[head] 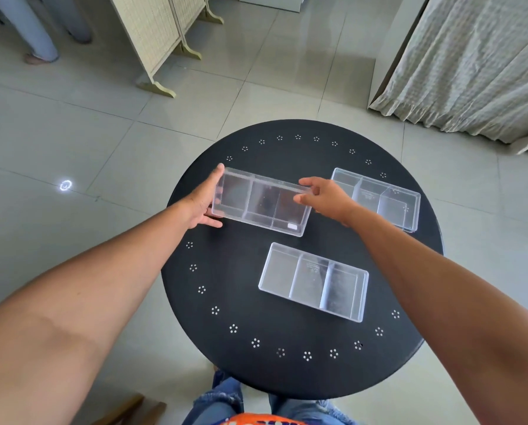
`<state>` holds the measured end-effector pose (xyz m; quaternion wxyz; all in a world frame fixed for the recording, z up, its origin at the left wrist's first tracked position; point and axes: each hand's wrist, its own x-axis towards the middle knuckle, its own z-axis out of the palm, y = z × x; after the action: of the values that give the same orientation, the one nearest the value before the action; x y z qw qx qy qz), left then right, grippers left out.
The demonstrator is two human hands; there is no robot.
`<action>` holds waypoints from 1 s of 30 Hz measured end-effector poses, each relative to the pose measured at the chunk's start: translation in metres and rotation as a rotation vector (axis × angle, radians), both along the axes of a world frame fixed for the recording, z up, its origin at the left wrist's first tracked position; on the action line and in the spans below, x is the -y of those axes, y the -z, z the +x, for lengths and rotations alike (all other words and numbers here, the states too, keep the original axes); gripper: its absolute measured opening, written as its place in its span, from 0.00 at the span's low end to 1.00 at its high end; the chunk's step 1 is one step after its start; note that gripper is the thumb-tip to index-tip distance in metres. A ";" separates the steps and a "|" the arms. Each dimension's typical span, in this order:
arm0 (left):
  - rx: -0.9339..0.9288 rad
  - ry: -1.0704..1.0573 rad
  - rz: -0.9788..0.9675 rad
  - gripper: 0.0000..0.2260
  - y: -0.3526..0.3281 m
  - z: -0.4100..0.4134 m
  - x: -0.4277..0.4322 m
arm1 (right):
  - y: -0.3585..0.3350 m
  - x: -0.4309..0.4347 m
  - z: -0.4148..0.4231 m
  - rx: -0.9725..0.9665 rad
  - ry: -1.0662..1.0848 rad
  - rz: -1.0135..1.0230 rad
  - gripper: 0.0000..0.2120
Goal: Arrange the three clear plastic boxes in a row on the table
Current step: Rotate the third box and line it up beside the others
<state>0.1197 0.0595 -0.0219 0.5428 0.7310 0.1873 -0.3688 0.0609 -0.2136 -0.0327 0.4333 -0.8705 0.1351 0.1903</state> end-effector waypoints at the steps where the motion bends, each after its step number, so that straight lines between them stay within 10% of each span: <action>1: -0.015 0.028 0.011 0.35 0.000 -0.002 0.003 | 0.002 0.002 -0.002 -0.008 0.050 0.049 0.26; 10: 0.038 0.084 0.123 0.29 0.028 -0.010 0.016 | 0.017 -0.003 -0.013 0.018 0.429 0.048 0.25; 30: 0.187 0.167 0.327 0.12 0.040 -0.012 0.026 | 0.025 -0.027 -0.013 -0.038 0.479 -0.090 0.25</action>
<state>0.1072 0.0336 -0.0620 0.3993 0.8535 0.1322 -0.3075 0.0477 -0.1868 -0.0575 0.4243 -0.8283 0.3541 0.0925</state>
